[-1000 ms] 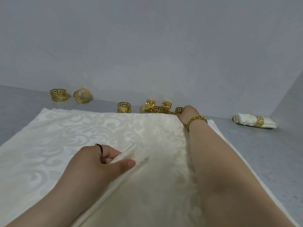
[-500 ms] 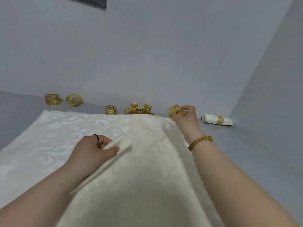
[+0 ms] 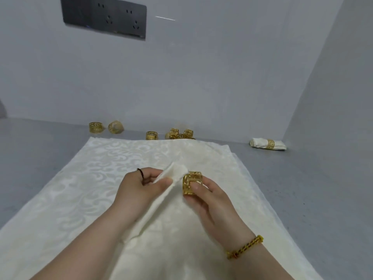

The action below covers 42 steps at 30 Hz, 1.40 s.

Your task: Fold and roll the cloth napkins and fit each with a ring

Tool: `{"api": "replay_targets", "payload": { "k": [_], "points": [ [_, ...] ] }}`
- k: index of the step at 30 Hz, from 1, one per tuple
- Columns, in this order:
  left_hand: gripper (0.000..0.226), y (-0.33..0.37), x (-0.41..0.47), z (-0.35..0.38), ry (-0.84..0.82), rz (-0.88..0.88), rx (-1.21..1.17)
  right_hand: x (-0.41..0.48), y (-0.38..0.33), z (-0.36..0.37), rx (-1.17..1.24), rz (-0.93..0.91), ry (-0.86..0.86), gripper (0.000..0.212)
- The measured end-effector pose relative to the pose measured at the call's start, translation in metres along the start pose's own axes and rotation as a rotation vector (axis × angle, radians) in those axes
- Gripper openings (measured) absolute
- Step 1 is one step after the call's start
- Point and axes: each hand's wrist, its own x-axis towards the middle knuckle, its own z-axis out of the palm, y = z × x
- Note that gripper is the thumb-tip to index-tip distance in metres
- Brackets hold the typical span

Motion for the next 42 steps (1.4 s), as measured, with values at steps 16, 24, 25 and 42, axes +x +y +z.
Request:
{"api": "replay_targets", "payload": {
  "k": [16, 24, 25, 42],
  "points": [
    [0.024, -0.008, -0.002, 0.008, -0.136, 0.085, 0.103, -0.002, -0.005, 0.004, -0.513, -0.158, -0.091, 0.042],
    [0.039, -0.007, -0.005, 0.012, -0.19, 0.053, 0.195, 0.0, -0.002, -0.001, -0.265, -0.001, -0.083, 0.018],
    [0.04, -0.007, -0.005, 0.012, -0.201, 0.057, 0.203, 0.001, -0.003, -0.001, -0.278, -0.004, -0.082, 0.016],
    [0.075, -0.007, -0.004, -0.006, -0.327, 0.176, 1.099, 0.002, -0.01, -0.012, -0.516, -0.002, 0.055, 0.019]
  ]
}}
